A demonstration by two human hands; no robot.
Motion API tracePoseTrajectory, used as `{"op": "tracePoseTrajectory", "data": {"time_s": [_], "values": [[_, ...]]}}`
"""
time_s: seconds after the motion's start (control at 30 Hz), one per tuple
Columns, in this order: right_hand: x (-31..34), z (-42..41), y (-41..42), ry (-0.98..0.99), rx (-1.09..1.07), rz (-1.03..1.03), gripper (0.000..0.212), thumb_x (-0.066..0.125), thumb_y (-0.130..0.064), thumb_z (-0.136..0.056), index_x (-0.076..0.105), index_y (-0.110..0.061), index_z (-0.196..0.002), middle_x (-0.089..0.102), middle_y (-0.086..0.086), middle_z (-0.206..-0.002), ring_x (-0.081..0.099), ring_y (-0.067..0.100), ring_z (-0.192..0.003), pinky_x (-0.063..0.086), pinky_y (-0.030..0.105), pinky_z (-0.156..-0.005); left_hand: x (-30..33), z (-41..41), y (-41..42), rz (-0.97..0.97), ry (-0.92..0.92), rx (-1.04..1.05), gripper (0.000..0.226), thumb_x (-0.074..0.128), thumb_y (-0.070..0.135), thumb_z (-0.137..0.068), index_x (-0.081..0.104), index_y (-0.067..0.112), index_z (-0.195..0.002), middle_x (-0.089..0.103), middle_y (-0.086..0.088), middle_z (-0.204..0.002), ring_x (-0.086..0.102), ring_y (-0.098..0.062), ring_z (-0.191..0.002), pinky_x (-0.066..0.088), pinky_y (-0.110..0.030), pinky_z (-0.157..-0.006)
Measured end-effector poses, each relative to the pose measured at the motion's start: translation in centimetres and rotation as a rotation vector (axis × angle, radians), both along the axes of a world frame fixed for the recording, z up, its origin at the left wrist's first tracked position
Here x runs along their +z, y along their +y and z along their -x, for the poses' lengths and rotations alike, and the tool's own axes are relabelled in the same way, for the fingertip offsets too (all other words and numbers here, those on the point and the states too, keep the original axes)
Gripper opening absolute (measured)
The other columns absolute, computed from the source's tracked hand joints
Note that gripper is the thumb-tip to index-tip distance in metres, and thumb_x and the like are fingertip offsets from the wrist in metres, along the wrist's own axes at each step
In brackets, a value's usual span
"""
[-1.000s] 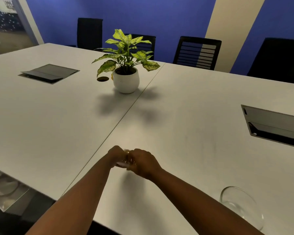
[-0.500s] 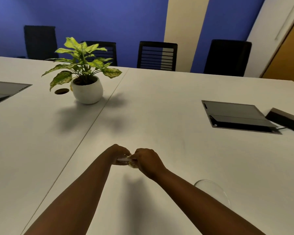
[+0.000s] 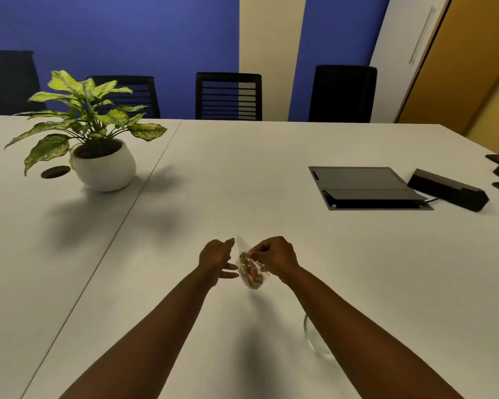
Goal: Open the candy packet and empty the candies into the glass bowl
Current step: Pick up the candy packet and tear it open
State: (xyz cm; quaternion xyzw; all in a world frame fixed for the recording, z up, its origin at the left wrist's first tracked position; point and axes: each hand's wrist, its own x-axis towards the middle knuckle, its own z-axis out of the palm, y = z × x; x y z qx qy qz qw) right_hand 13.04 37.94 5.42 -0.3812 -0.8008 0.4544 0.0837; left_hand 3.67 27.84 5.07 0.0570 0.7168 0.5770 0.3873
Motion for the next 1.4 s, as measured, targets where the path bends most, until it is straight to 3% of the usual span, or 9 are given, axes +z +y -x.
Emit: {"op": "tracePoseTrajectory", "data": {"time_s": [0.07,0.23,0.33,0.43,0.63,0.9,1.17,1.3,1.4], "values": [[0.1,-0.6,0.3,0.019,-0.073,0.079,0.015,0.072,-0.021,-0.076,0.076,-0.008,-0.084,0.076,0.011,-0.089,0.063,0.018,-0.075,0.050,0.030,-0.068,0.1,-1.3,0.7,0.009,0.009,-0.106,0.034,0.051,0.034,-0.093,0.055,0.005,-0.075,0.053,-0.009,-0.071,0.059,-0.024,-0.059,0.054,-0.031,-0.054],[0.6,-1.8,0.7,0.024,-0.139,0.112,0.019,0.067,-0.016,-0.077,0.067,-0.017,-0.058,0.068,0.004,-0.071,0.062,0.020,-0.072,0.051,0.033,-0.069,0.4,-3.5,2.1,0.033,0.019,-0.249,0.033,0.048,0.036,-0.093,0.058,0.008,-0.081,0.062,-0.009,-0.071,0.064,-0.021,-0.061,0.053,-0.024,-0.050],[0.7,-2.4,0.7,0.031,-0.136,0.046,0.035,0.064,-0.009,-0.079,0.054,-0.020,-0.047,0.064,0.005,-0.070,0.068,0.029,-0.076,0.057,0.041,-0.079,0.3,-3.9,2.6,0.044,0.031,-0.263,0.032,0.045,0.031,-0.094,0.056,0.010,-0.074,0.061,-0.010,-0.070,0.063,-0.022,-0.059,0.053,-0.022,-0.045],[0.8,-2.6,0.5,-0.002,-0.130,-0.064,0.038,0.064,-0.011,-0.079,0.051,-0.023,-0.046,0.066,0.006,-0.070,0.068,0.025,-0.073,0.055,0.034,-0.076,0.2,-4.4,2.9,0.055,0.019,-0.265,0.031,0.042,0.027,-0.095,0.054,0.009,-0.074,0.059,-0.010,-0.071,0.062,-0.023,-0.061,0.053,-0.025,-0.047],[0.8,-3.0,1.1,-0.030,-0.209,0.008,0.031,0.079,-0.013,-0.062,0.052,-0.027,-0.055,0.066,0.001,-0.068,0.063,0.018,-0.065,0.049,0.024,-0.063,-0.6,-5.1,2.9,0.085,0.024,-0.258,0.027,0.041,0.025,-0.096,0.057,0.005,-0.090,0.059,-0.011,-0.075,0.062,-0.024,-0.066,0.052,-0.029,-0.053],[0.5,-3.5,1.5,-0.010,-0.191,0.110,0.027,0.082,-0.010,-0.056,0.058,-0.024,-0.054,0.061,-0.006,-0.058,0.061,0.016,-0.060,0.058,0.033,-0.075,-0.8,-5.5,2.9,0.119,0.064,-0.250,0.031,0.047,0.033,-0.093,0.061,0.006,-0.101,0.062,-0.015,-0.091,0.062,-0.022,-0.064,0.052,-0.029,-0.054],[-0.1,-4.3,2.2,0.031,-0.105,0.378,0.025,0.081,-0.005,-0.066,0.072,-0.002,-0.090,0.066,0.000,-0.064,0.063,0.012,-0.062,0.050,0.019,-0.056,-1.5,-5.5,2.5,0.003,0.073,-0.299,0.031,0.034,0.029,-0.099,0.058,0.010,-0.096,0.061,-0.007,-0.079,0.062,-0.019,-0.068,0.053,-0.027,-0.054],[0.2,-5.0,2.7,0.082,-0.120,0.588,0.002,0.071,-0.004,-0.078,0.071,-0.005,-0.076,0.069,-0.004,-0.048,0.065,0.005,-0.045,0.052,0.013,-0.044,-1.6,-4.9,2.1,-0.059,0.098,-0.381,0.036,0.034,0.028,-0.100,0.056,0.013,-0.076,0.057,-0.005,-0.078,0.060,-0.018,-0.073,0.054,-0.027,-0.059],[0.3,-5.0,2.6,0.078,-0.121,0.522,0.005,0.067,-0.002,-0.081,0.070,0.000,-0.078,0.066,0.003,-0.055,0.063,0.007,-0.044,0.051,0.013,-0.041,-1.8,-4.7,2.0,-0.061,0.141,-0.439,0.033,0.036,0.022,-0.100,0.057,0.009,-0.077,0.059,-0.007,-0.077,0.059,-0.015,-0.072,0.053,-0.023,-0.058]]}}
